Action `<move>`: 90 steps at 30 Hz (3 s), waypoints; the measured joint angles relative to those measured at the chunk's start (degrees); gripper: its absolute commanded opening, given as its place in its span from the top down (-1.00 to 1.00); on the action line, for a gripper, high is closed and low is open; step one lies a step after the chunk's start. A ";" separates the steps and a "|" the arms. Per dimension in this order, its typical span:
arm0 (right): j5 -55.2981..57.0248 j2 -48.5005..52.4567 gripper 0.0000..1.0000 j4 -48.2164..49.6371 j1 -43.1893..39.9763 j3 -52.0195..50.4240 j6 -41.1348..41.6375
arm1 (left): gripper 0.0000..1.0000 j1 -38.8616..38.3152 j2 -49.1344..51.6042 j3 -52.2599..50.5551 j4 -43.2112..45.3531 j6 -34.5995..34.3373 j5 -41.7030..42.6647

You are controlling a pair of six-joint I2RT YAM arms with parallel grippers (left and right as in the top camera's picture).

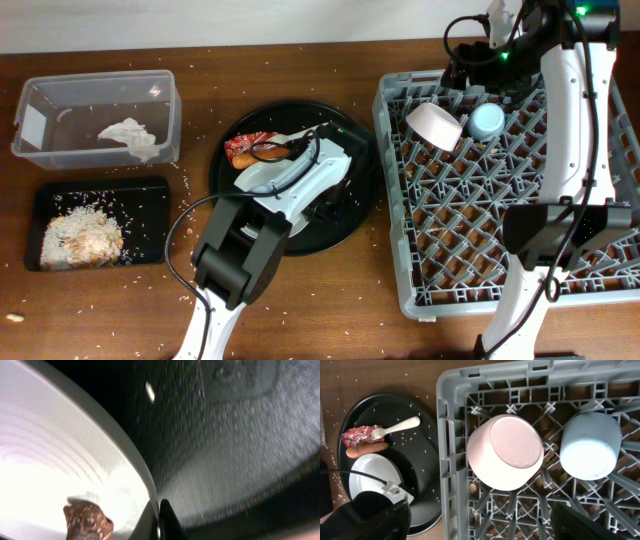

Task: Sort waste into correct bins and load items into the dishwasher rack

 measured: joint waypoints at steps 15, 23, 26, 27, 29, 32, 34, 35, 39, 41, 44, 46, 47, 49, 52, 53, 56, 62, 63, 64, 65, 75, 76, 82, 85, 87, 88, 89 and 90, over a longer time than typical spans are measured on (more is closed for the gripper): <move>0.00 0.00 -0.77 0.07 0.00 0.07 -1.70 | 0.99 9.49 0.26 29.57 -20.70 -5.81 -3.85; 0.00 0.00 -0.77 0.44 0.00 0.09 -1.68 | 0.99 33.66 -10.34 28.61 -20.81 -1.53 3.06; 0.00 0.00 -0.77 0.44 0.00 0.09 -1.70 | 0.99 41.51 -11.72 24.85 -20.74 4.63 9.46; 0.00 0.00 -0.77 0.44 0.00 0.09 -1.66 | 0.99 43.78 -11.69 22.29 -20.87 7.34 11.61; 0.00 0.00 -0.77 0.39 0.00 0.09 -1.68 | 0.99 46.25 -11.67 19.69 -20.85 10.95 13.77; 0.00 0.00 -0.77 0.42 0.00 0.09 -1.66 | 0.99 51.23 -11.67 17.18 -18.84 19.34 22.21; -0.02 0.00 -0.77 0.39 0.00 0.09 -1.66 | 0.99 54.23 -11.67 16.50 -18.12 24.74 29.75; 0.00 0.00 -0.77 0.39 0.00 0.09 -1.70 | 0.99 56.19 -11.67 16.35 -18.16 27.85 34.60; 0.00 0.00 -0.76 0.39 0.00 0.09 -1.64 | 0.99 63.32 -11.67 16.15 -20.83 36.59 49.72; 0.00 0.00 -0.77 0.39 0.00 0.09 -1.68 | 0.99 65.88 -11.67 15.47 -20.90 38.21 53.70; 0.00 0.00 -0.77 0.39 0.00 0.09 -1.64 | 0.99 68.32 -11.69 11.72 -20.92 38.66 58.03; 0.00 0.00 -0.77 0.42 0.00 0.09 -1.66 | 0.99 68.37 -11.72 8.50 -20.87 38.69 59.23; 0.00 0.00 -0.77 0.35 0.00 0.09 -1.68 | 0.99 68.35 -11.98 7.04 -20.85 38.80 59.56; 0.00 0.00 -0.77 0.44 0.00 0.09 -1.68 | 0.99 68.39 -13.40 4.90 -20.94 38.82 59.63; 0.00 -0.02 -0.76 0.72 0.00 0.09 -1.66 | 0.99 67.56 -18.62 4.70 -19.43 38.82 60.15; 0.00 -0.02 -0.76 0.70 0.00 0.09 -1.68 | 0.99 66.34 -21.38 4.72 -18.05 38.82 60.50; 0.00 -0.02 -0.76 0.79 0.00 0.09 -1.62 | 0.99 56.30 -28.06 4.76 -11.02 38.77 60.48; 0.00 -0.24 -0.76 0.15 0.00 0.09 -1.49 | 0.99 24.65 -23.39 4.66 0.90 30.18 40.48; 0.00 -0.28 -0.77 0.17 0.00 0.09 -1.46 | 0.99 20.37 -21.07 4.63 1.03 27.61 35.36; 0.00 -0.31 -0.76 0.17 0.00 0.09 -1.49 | 0.99 15.13 -16.81 4.61 1.05 24.09 28.04; -0.02 -0.31 -0.77 0.20 0.00 0.09 -1.46 | 0.99 12.66 -13.99 4.39 1.05 22.45 24.94; 0.00 -0.31 -0.73 0.48 0.31 0.11 -1.44 | -0.43 6.64 -5.14 9.01 -7.45 17.46 14.05; 0.04 -0.31 -0.68 0.74 0.68 0.11 -1.03 | -0.61 7.54 -4.96 12.79 -9.51 17.27 13.64; 1.99 -0.31 -0.67 6.21 13.29 -0.33 2.71 | -0.70 22.77 -5.07 38.60 -12.63 9.84 12.35; 4.46 1.92 -0.66 7.19 22.80 -1.55 3.54 | -0.69 29.73 -5.03 38.84 -13.14 7.61 12.85; 5.42 5.33 -0.57 7.23 26.21 -2.62 1.68 | -0.69 33.46 -5.03 38.86 -13.64 6.99 12.83; 5.66 7.19 -0.52 7.34 27.21 -3.56 0.09 | -0.70 33.83 -5.03 38.86 -13.64 6.80 12.83; 5.92 9.60 -0.51 7.32 28.17 -5.20 -1.36 | -0.69 33.79 -5.03 38.84 -13.64 6.73 12.87; 6.14 11.45 -0.51 7.32 28.52 -6.34 -2.58 | -0.69 33.64 -5.03 38.86 -13.64 6.60 12.92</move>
